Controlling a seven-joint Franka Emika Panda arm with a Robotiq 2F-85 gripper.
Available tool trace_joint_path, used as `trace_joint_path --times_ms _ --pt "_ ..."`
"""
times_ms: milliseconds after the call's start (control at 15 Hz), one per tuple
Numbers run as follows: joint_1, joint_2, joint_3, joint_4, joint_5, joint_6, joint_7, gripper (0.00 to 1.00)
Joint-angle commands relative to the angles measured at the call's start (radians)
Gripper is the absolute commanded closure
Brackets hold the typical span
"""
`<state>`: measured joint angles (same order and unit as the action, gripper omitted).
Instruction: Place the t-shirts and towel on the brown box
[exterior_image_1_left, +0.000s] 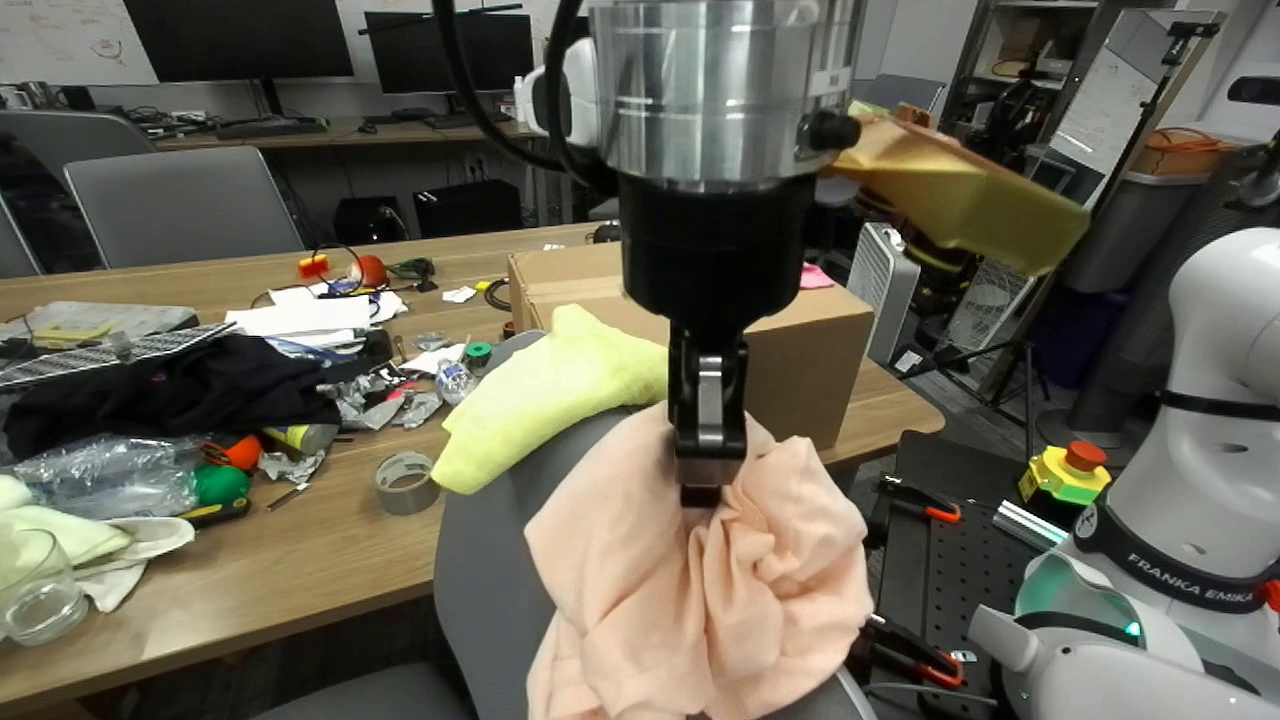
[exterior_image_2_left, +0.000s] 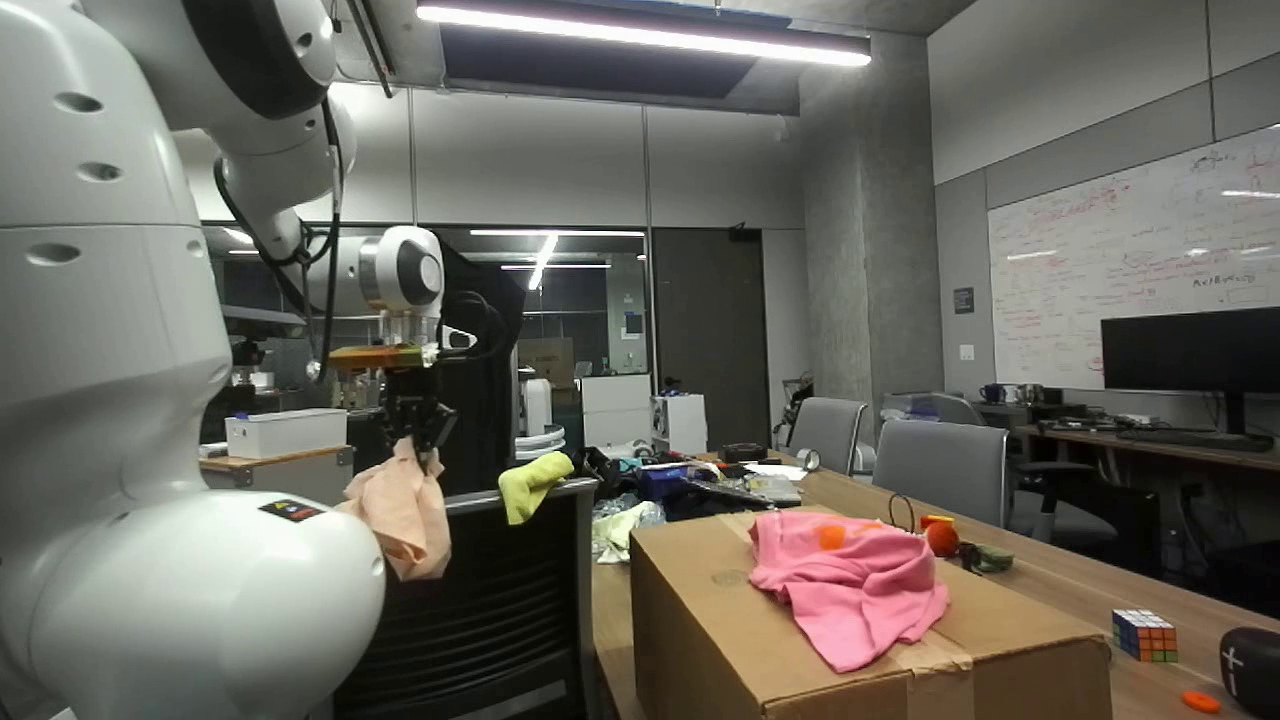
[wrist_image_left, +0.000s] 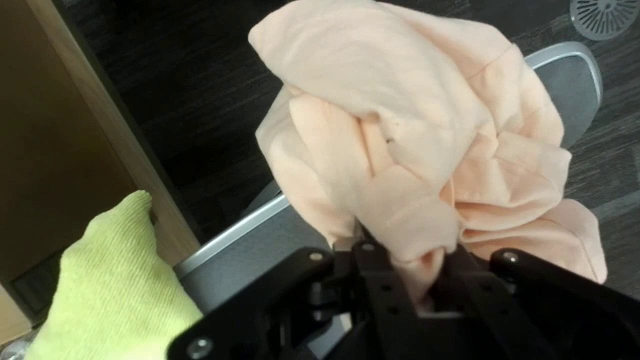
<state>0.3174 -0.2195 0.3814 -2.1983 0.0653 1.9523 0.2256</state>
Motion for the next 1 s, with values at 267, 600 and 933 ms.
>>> trace_joint_path --times_ms 267,600,933 --pt "0.004 -0.145 0.023 0.0 -0.075 0.05 0.036 0.96" --pt "-0.008 -0.187 0.028 0.056 -0.085 0.03 0.05 0.96" --pt "-0.03 -0.176 0.035 0.137 -0.134 0.023 0.082 0.96"
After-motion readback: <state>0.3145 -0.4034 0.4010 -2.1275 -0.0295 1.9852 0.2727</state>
